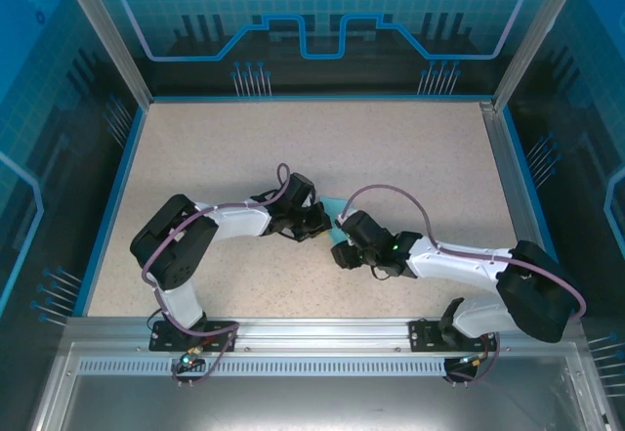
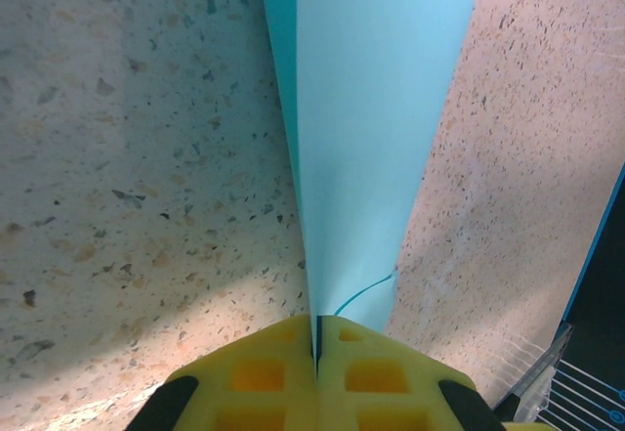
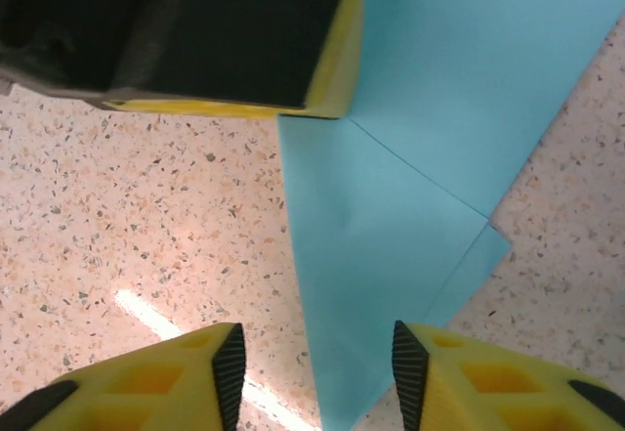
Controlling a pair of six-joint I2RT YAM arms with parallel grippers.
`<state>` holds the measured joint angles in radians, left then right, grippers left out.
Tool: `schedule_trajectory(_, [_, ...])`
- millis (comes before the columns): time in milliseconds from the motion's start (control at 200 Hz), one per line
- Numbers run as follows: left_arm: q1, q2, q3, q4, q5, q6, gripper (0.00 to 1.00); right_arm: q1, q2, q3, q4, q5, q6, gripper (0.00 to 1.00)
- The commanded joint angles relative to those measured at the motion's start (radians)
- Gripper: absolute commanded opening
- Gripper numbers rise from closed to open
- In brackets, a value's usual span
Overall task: Fold a paper plane with a square sheet of paper (pick it up from the middle)
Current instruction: Fold the wing for the fifth time at the center of the table.
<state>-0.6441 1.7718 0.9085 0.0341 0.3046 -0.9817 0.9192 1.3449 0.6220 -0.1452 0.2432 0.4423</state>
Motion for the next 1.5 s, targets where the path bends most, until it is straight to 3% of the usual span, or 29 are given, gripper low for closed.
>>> schedule_trajectory(0, [0.005,-0.028,0.027,-0.025,0.016,0.000,0.05,0.052,0.047,0.027,-0.004,0.115,-0.032,0.49])
schedule_trajectory(285, [0.004,-0.028,0.030,-0.028,0.020,0.003,0.06,0.136,0.194,0.138,-0.086,0.296,-0.050,0.39])
schedule_trajectory(575, [0.004,-0.028,0.039,-0.040,0.019,0.007,0.07,0.146,0.240,0.164,-0.085,0.332,-0.037,0.32])
schedule_trajectory(925, [0.005,-0.039,0.040,-0.050,0.008,0.005,0.10,0.142,0.231,0.139,-0.050,0.335,-0.023,0.14])
schedule_trajectory(1225, [0.013,-0.084,0.040,-0.087,-0.027,0.006,0.23,0.105,0.187,0.090,0.019,0.265,-0.030,0.04])
schedule_trajectory(1390, [0.041,-0.158,0.025,-0.153,-0.095,0.009,0.39,0.034,0.125,0.023,0.130,0.099,-0.037,0.04])
schedule_trajectory(1495, [0.059,-0.216,-0.011,-0.164,-0.139,0.000,0.44,-0.011,0.097,-0.014,0.189,0.002,-0.030,0.04])
